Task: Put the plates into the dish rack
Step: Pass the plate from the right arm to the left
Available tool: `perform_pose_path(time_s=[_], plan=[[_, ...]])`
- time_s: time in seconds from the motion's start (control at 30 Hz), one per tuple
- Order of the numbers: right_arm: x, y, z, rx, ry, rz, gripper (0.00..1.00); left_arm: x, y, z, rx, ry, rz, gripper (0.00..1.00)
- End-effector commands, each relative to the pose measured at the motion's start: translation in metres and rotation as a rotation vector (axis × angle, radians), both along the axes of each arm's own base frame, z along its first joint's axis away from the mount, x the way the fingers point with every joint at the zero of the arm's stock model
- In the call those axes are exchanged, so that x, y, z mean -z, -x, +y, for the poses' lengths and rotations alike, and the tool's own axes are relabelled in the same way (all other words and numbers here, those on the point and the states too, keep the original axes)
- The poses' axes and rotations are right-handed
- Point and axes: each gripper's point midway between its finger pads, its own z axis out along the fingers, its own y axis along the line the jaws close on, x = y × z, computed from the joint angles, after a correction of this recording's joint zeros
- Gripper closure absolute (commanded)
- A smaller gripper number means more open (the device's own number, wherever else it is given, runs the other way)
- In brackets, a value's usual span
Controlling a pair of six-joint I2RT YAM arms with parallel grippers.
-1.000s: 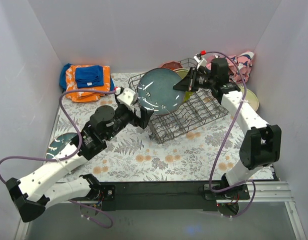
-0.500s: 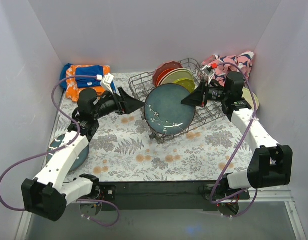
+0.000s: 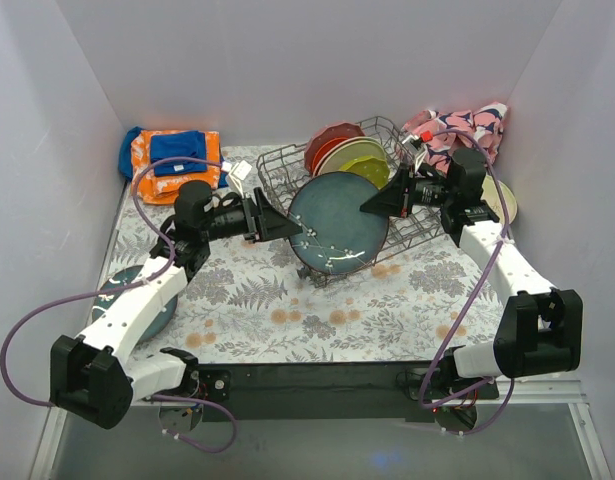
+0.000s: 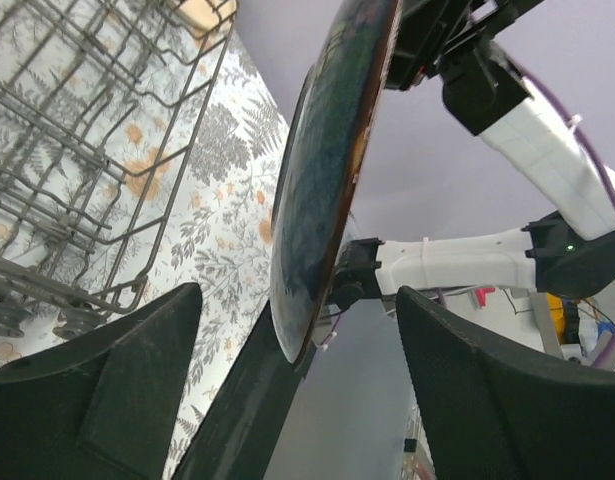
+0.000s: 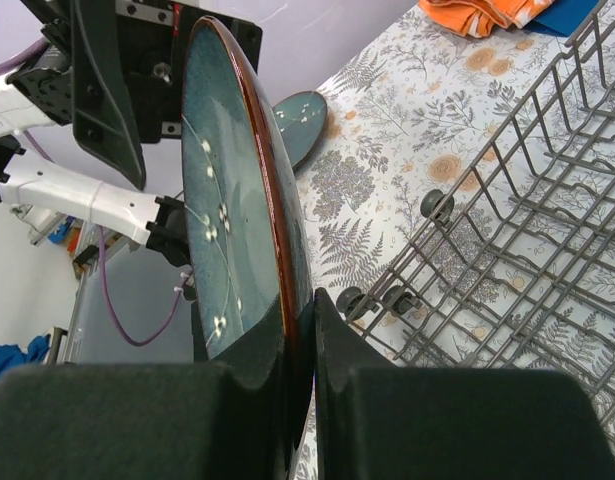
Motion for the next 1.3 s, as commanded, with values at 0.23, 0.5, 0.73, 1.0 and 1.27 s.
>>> perform_pose_path(time_s=[0.23,0.5,0.73,1.0,1.27], plan=[[-0.025,0.009,0.005,-0.023,-0.036,-0.098,0.99,0.018,-0.025,-0.019,-0.135,-0.209,-0.046,0.56],[-0.023,0.009,0.005,-0.014,-0.036,-0.092,0.99,0.017,-0.025,-0.024,-0.112,-0.21,-0.066,1.0],[-0.018,0.014,0.003,0.0,-0.035,-0.095,0.49,0.01,-0.029,-0.016,-0.172,-0.212,-0.108,1.0],[-0.022,0.013,-0.003,0.019,-0.025,-0.165,0.19,-0.004,-0.031,-0.01,-0.191,-0.128,-0.114,1.0],[-0.008,-0.034,-0.059,0.251,0.147,-0.251,0.02,-0.021,-0.046,0.004,-0.216,-0.109,-0.189,1.0]])
